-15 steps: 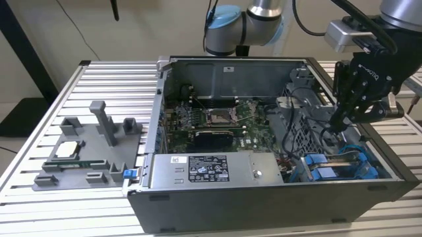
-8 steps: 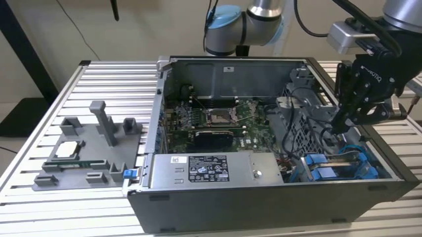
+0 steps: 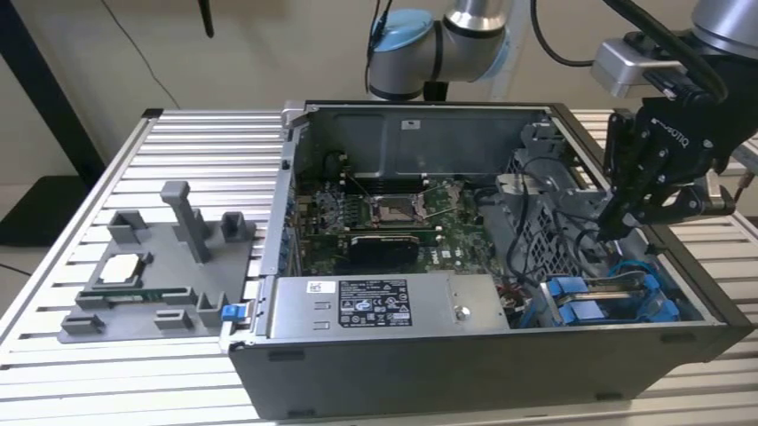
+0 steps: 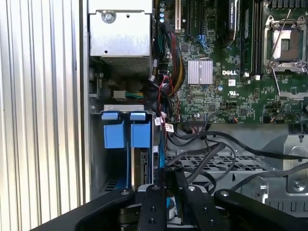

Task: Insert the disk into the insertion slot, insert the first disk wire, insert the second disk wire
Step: 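Insert the first disk wire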

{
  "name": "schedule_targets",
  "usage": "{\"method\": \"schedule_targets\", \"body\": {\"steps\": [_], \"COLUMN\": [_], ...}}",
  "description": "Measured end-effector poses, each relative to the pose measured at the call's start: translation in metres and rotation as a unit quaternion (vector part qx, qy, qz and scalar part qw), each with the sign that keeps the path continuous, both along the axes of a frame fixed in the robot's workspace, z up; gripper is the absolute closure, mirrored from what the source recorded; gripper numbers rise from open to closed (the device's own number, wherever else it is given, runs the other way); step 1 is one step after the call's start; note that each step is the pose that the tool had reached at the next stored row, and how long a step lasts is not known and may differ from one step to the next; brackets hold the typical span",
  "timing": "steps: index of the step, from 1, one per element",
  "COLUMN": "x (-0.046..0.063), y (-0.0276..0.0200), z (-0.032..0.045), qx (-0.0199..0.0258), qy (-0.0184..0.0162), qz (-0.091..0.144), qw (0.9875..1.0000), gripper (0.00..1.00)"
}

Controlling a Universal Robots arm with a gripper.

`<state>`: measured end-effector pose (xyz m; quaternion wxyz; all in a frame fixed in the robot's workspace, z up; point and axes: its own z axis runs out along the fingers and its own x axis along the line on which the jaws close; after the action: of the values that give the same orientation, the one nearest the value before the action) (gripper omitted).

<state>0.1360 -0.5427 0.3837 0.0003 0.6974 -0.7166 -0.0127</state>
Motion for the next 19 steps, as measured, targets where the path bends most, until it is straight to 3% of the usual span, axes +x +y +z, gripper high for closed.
{"method": "schedule_targets", "body": {"steps": [5,15,19], "x": [0.001,0.012,0.017], "y": [-0.001,-0.0187,-0.0222], "z": [-0.0001,-0.0084,-0.0126], "qx": [0.0,0.0,0.0], "qy": [0.0006,0.0139,0.0167], "qz": [0.0,0.0,0.0], "qw": [1.0,0.9999,0.9999], "gripper": [1.0,1.0,1.0]}}
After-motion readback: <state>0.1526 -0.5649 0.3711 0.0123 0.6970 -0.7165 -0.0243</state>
